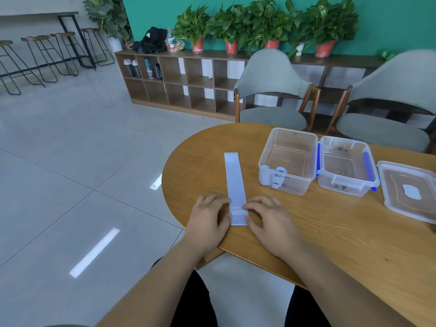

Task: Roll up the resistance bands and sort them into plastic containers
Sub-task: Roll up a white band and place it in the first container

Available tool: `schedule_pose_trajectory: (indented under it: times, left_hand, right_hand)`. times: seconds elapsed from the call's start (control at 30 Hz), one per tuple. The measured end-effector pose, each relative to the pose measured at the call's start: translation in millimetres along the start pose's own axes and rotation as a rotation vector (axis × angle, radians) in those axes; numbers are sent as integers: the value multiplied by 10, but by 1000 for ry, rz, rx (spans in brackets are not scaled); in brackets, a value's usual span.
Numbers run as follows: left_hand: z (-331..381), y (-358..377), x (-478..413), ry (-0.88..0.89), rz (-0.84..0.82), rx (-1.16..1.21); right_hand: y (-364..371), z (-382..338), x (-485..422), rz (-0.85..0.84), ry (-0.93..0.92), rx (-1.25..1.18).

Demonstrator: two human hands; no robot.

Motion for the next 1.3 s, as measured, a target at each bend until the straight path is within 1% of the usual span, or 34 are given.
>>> schedule_pose_trajectory:
  times: [0.13, 0.23, 0.33, 0.47, 0.67, 0.83, 1.0, 1.3]
  left_hand:
    - [4, -13, 34, 16, 36, 44]
    - [17, -31, 80, 29, 76, 116]
    - [38, -15, 103, 79, 85, 138]
    - [65, -18, 122, 116, 109, 161]
    - [87, -6, 132, 153, 131, 155]
    - [119, -1, 142, 199, 96, 144]
    - [98, -7, 141, 165, 71, 159]
    - [126, -79, 133, 66, 81, 210]
  right_hand:
    - [4, 6, 29, 38, -25, -20]
    - [-41, 22, 58, 81, -35, -88]
    - [-66, 26, 77, 70, -56, -125]
    - [-40, 4, 84, 21, -86, -84]
    - [-40, -21, 95, 38, -122, -51]
    - [-19, -32, 82, 42, -147, 21]
    - [-8, -43, 86, 46, -159, 21]
    - [-24, -42, 112, 38, -152, -31]
Point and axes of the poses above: each hand's wrist, its own x-axis away from the middle knuckle, its own y-axis out of the palm, z = x × y, the point moved 2 cm from there along -x, towards the middle knuckle, and after that the axes turned 3 degrees about y, right-handed, at the moved point
